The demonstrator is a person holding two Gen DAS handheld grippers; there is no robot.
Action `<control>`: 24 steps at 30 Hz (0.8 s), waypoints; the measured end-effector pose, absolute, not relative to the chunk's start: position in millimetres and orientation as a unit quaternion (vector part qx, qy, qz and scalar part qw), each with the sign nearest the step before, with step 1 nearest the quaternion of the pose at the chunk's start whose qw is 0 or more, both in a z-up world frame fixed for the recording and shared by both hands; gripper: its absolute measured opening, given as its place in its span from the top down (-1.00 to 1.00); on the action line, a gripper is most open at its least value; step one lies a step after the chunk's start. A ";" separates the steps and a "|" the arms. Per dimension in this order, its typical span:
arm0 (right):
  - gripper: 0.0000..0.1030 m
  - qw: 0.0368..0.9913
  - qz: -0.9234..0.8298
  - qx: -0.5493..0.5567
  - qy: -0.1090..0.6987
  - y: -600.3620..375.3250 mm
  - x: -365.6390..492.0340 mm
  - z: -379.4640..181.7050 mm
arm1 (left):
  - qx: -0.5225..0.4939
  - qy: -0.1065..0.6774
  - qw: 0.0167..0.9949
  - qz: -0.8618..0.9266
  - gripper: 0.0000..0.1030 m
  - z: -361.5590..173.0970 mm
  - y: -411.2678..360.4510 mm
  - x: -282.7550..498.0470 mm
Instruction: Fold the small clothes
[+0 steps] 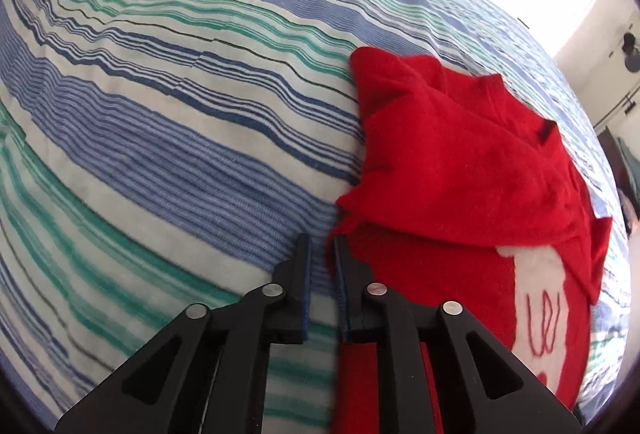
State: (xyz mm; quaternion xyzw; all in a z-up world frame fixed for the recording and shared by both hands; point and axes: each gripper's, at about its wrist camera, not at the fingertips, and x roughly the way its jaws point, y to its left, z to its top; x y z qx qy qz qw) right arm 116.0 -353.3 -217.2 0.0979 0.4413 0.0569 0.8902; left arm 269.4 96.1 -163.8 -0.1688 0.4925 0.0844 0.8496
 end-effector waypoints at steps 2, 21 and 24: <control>-1.00 0.890 0.057 0.098 0.442 -353.4 116.4 -217.4 | -0.157 0.500 0.847 0.091 0.57 -162.5 96.9 263.0; -1.00 0.890 0.058 0.096 0.441 -353.6 117.5 -217.4 | -0.052 0.542 0.835 0.078 -0.69 -165.5 35.1 147.2; -1.00 0.891 0.058 0.095 0.441 -353.6 117.3 -217.5 | -0.047 0.542 0.835 0.083 -0.76 -166.6 34.0 149.3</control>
